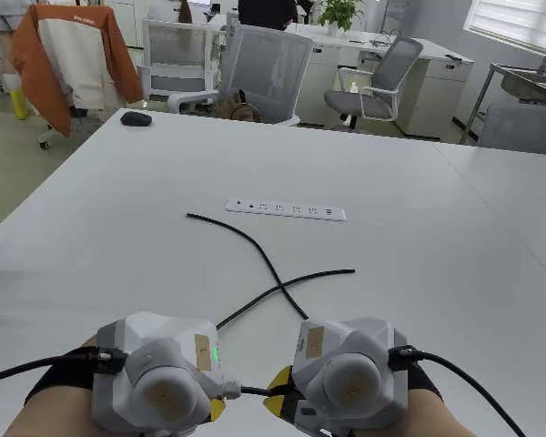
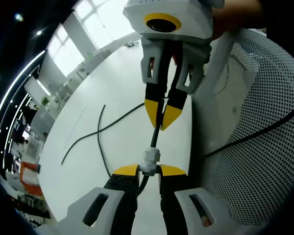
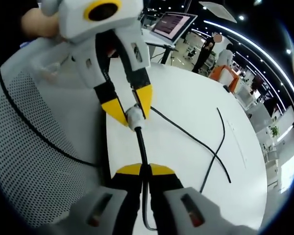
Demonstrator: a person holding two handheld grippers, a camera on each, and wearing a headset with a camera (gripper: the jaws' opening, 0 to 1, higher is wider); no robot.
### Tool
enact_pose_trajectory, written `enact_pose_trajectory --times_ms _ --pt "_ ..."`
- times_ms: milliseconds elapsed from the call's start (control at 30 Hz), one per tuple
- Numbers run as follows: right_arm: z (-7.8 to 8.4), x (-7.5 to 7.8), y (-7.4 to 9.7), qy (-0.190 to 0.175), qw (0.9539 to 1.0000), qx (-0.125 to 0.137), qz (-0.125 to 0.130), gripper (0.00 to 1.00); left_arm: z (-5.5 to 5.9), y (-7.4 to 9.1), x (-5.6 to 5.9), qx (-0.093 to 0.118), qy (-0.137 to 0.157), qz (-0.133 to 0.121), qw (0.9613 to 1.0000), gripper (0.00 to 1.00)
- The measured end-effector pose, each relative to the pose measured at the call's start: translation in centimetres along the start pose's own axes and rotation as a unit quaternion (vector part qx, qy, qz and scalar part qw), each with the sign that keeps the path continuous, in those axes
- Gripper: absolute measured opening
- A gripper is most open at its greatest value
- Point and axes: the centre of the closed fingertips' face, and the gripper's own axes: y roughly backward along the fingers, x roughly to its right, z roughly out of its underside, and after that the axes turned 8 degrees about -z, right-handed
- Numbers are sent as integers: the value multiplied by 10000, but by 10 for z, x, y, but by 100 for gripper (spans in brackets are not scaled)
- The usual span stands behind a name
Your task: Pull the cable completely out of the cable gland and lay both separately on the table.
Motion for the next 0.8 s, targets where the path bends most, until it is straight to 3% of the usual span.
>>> enact_pose_trajectory --times_ms 100,233,367,567,633,700,800 --pt "17 5 0 -111 9992 -367 92 2 1 0 0 -30 17 4 10000 16" --pt "31 12 1 -377 9974 -579 194 2 1 1 1 -34 20 17 10000 17" --pt "46 16 5 -771 9932 -825 287 3 0 1 1 -10 36 24 10000 17" --pt "66 22 10 -967 9867 -1219 473 4 -2 1 2 14 59 38 10000 17" --pt "66 19 9 -993 9871 -1198 369 5 -1 1 2 0 54 43 10000 17" --pt "61 9 3 -903 9900 -1086 70 10 0 1 2 -38 16 37 10000 17" --pt "28 -3 -4 -681 9965 -423 -218 15 -1 0 3 -17 -8 49 10000 17"
